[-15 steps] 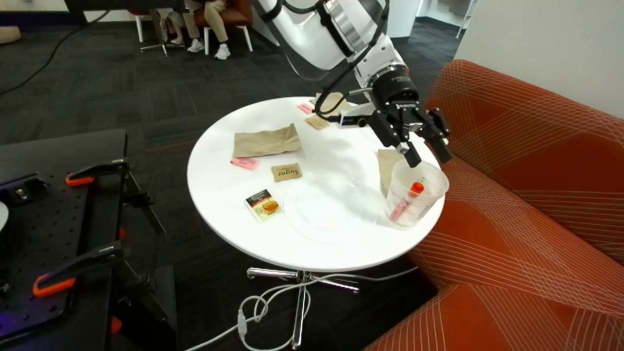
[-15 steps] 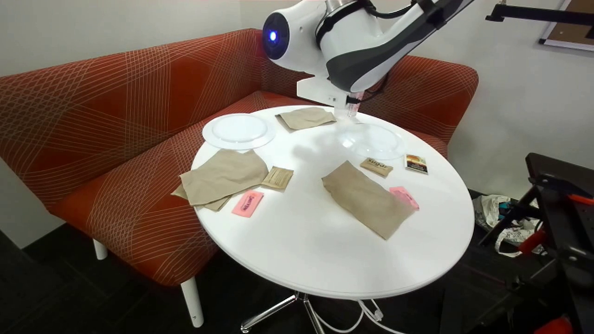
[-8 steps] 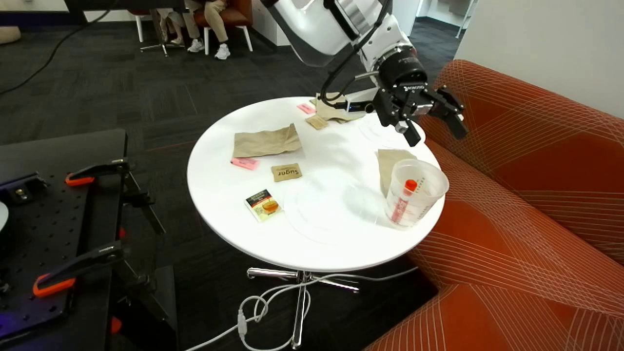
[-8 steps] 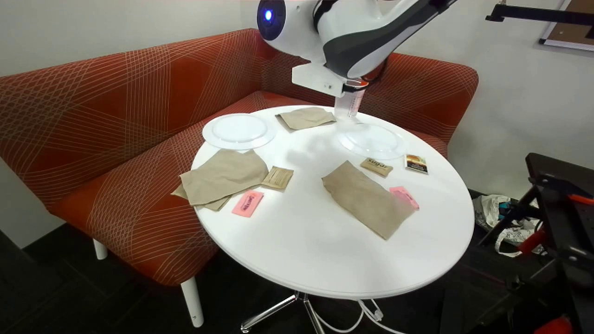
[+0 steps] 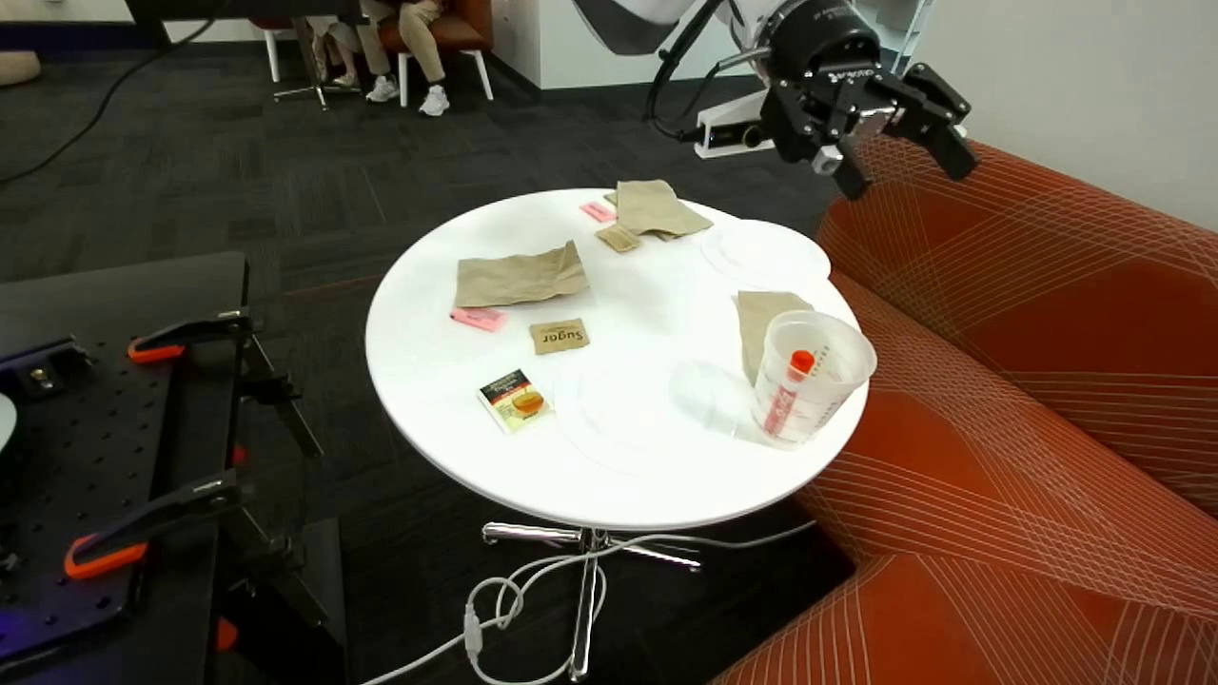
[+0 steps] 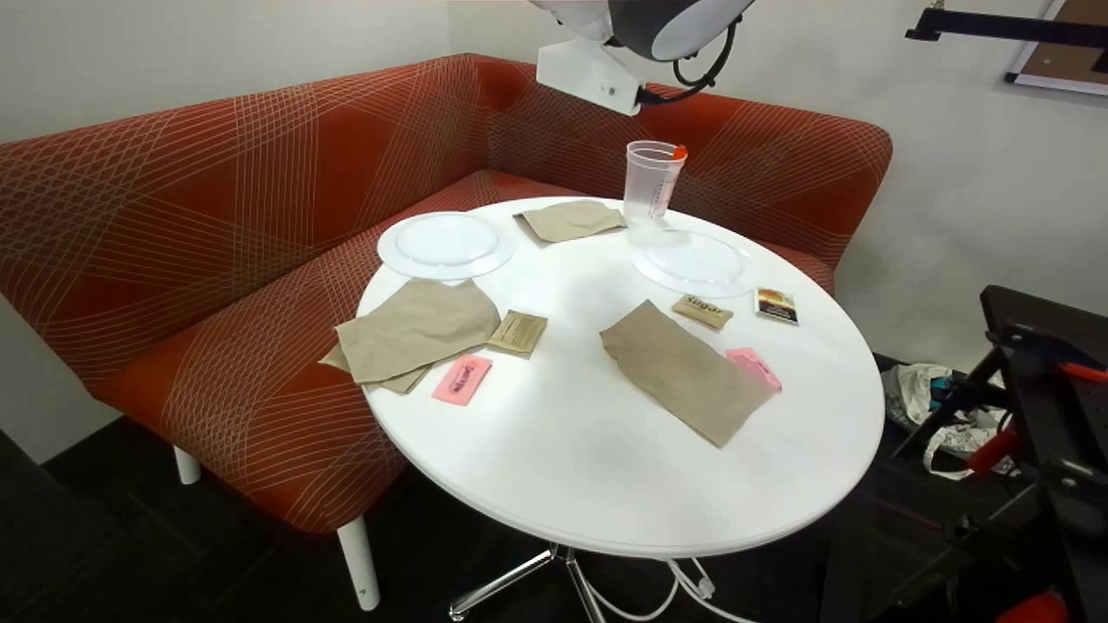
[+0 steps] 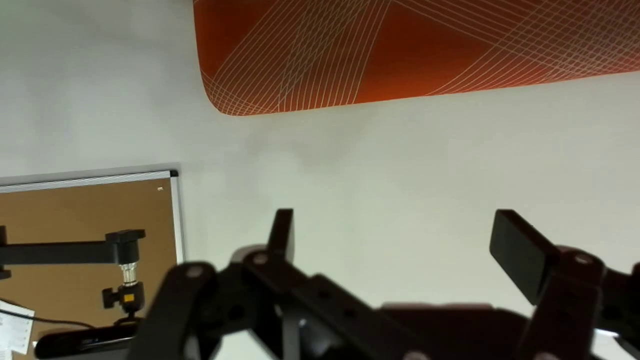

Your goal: Put the red marker inside the clear cup

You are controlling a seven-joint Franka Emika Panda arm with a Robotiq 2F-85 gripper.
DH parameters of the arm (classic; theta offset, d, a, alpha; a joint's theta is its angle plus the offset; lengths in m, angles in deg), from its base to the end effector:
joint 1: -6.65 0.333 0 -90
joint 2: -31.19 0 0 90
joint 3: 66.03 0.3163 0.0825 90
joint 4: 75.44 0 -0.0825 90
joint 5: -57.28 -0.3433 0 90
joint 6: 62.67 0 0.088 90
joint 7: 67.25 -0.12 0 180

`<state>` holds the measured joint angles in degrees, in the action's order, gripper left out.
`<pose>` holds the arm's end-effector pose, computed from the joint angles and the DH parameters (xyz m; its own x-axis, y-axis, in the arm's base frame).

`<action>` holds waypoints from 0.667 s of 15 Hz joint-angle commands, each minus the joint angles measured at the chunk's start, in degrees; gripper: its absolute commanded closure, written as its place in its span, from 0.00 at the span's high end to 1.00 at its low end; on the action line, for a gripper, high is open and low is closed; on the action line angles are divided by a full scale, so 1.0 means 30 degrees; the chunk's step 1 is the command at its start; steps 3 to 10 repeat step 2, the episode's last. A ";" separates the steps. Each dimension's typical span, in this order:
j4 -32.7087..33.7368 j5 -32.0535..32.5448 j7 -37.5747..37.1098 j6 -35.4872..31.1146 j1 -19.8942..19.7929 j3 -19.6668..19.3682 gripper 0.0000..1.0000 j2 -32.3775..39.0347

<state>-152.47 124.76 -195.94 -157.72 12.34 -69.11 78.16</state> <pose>0.6811 -0.0630 0.2791 -0.1057 -0.3203 0.9414 -0.9911 0.1114 -0.0733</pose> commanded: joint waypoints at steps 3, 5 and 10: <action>0.0039 -0.0097 0.0034 -0.0027 0.0102 -0.0127 1.00 0.0132; 0.0039 -0.0097 0.0034 -0.0027 0.0102 -0.0127 1.00 0.0132; 0.0039 -0.0097 0.0034 -0.0027 0.0102 -0.0127 1.00 0.0132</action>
